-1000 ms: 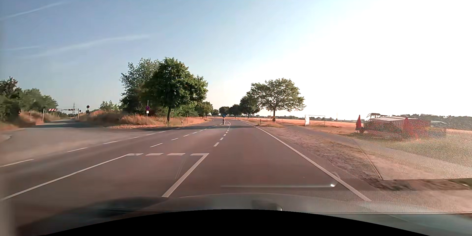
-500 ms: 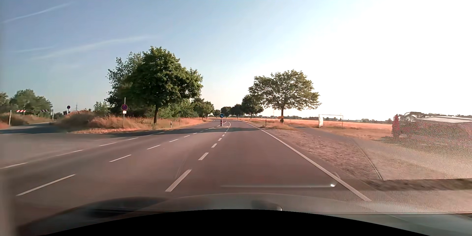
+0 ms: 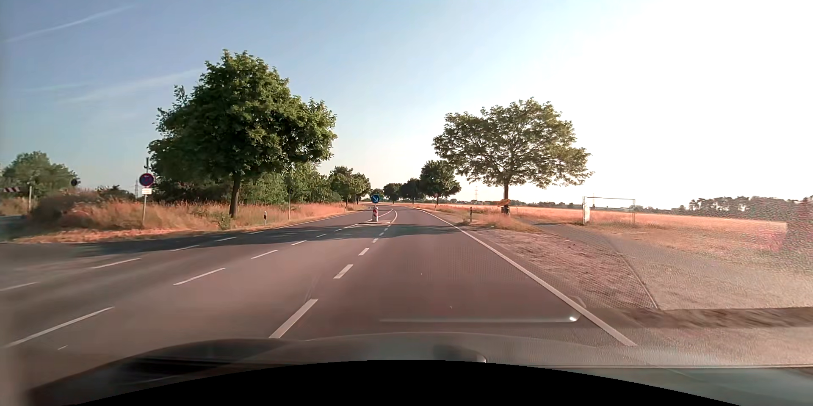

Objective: Follow the waypoints while adhering to traffic rules and regulations

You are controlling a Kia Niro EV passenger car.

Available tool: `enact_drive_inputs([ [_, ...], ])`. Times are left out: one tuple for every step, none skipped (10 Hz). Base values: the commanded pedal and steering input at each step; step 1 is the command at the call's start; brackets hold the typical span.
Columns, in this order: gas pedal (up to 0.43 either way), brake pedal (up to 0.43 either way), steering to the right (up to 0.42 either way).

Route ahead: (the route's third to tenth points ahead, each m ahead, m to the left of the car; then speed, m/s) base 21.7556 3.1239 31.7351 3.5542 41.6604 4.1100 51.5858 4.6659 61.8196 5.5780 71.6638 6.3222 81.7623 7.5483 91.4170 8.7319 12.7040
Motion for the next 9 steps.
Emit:
enact_drive_inputs([
  [0.039,0.000,-0.011],
  [0.059,0.000,-0.011],
  [0.079,0.000,-0.011],
  [0.098,0.000,-0.011],
  [0.110,0.000,-0.011],
  [0.118,0.000,-0.011],
  [0.130,0.000,-0.011],
  [0.138,0.000,-0.011],
  [0.150,0.000,-0.011],
])
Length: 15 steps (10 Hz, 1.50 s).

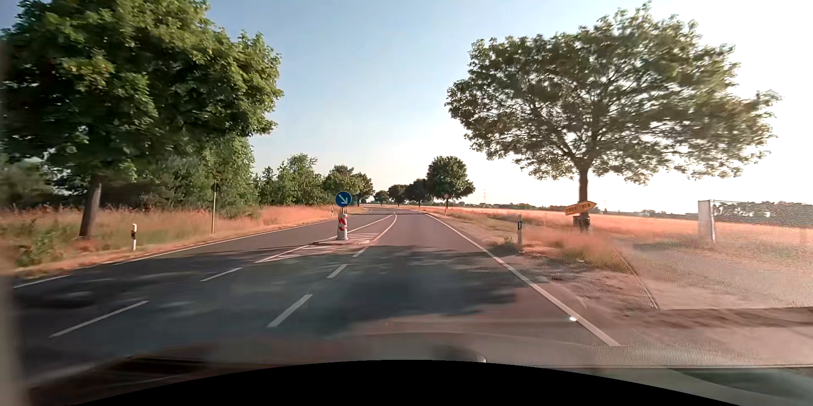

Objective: Follow the waypoints while adhering to traffic rules and regulations

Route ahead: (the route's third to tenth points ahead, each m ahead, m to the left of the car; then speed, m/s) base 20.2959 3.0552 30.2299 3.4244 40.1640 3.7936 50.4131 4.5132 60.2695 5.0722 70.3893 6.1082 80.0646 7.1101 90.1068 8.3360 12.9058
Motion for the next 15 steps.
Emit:
enact_drive_inputs([
  [0.157,0.000,-0.011],
  [0.169,0.000,-0.011],
  [0.177,0.000,-0.011],
  [0.177,0.000,-0.011],
  [0.189,0.000,-0.011],
  [0.189,0.000,-0.011],
  [0.189,0.000,-0.011],
  [0.197,0.000,-0.011],
  [0.209,0.000,-0.011],
  [0.209,0.000,-0.011],
  [0.209,0.000,-0.011],
  [0.209,0.000,-0.011],
  [0.209,0.000,-0.011],
  [0.209,0.000,-0.011],
  [0.209,0.000,-0.011],
])
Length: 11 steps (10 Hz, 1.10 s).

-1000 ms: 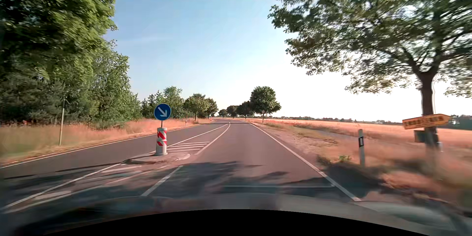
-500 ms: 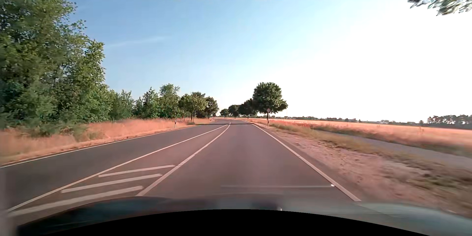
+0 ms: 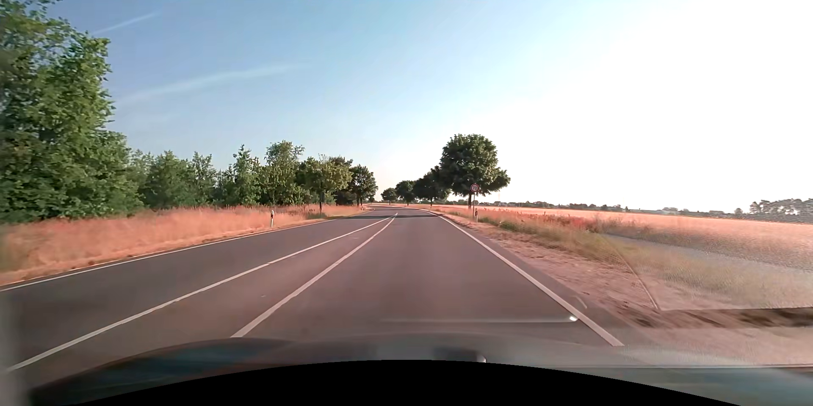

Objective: Follow the waypoints while adhering to traffic rules and regulations

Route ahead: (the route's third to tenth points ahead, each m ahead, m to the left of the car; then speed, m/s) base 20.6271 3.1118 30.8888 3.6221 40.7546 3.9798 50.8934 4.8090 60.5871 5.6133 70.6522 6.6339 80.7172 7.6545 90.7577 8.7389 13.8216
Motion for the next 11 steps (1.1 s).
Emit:
enact_drive_inputs([
  [0.209,0.000,-0.011],
  [0.209,0.000,-0.011],
  [0.209,0.000,-0.011],
  [0.209,0.000,-0.011],
  [0.209,0.000,-0.011],
  [0.209,0.000,-0.011],
  [0.209,0.000,-0.010],
  [0.209,0.000,-0.010],
  [0.209,0.000,-0.009],
  [0.209,0.000,-0.009],
  [0.209,0.000,-0.009],
])
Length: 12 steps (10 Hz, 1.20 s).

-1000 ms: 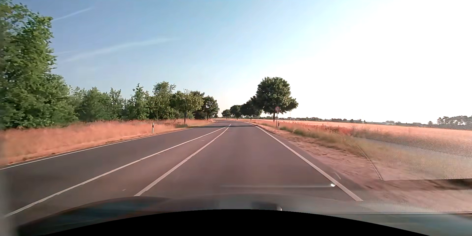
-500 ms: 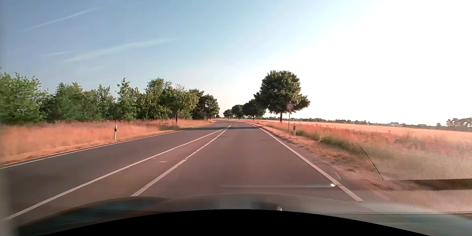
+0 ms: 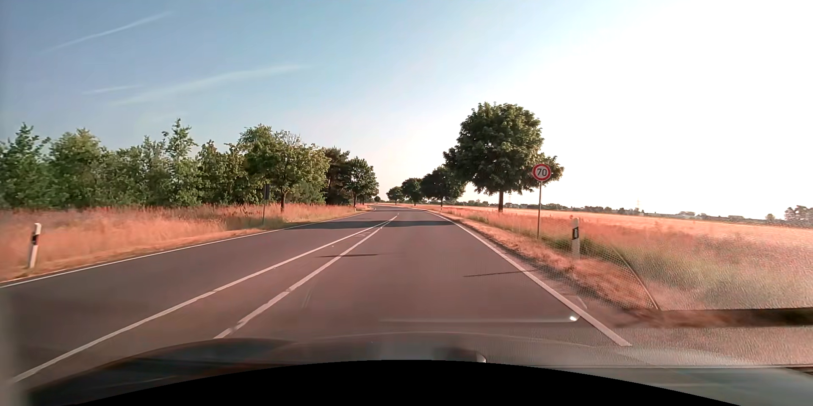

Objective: Follow the waypoints while adhering to traffic rules and regulations

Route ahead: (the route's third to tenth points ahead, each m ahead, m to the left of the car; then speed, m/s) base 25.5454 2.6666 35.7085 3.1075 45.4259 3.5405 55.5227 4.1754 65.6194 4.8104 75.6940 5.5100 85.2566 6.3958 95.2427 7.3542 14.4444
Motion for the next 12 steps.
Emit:
enact_drive_inputs([
  [0.209,0.000,-0.009],
  [0.209,0.000,-0.009],
  [0.209,0.000,-0.009],
  [0.209,0.000,-0.009],
  [0.220,0.000,-0.009],
  [0.220,0.000,-0.009],
  [0.220,0.000,-0.009],
  [0.220,0.000,-0.009],
  [0.220,0.000,-0.009],
  [0.220,0.000,-0.010],
  [0.220,0.000,-0.010],
  [0.220,0.000,-0.010],
])
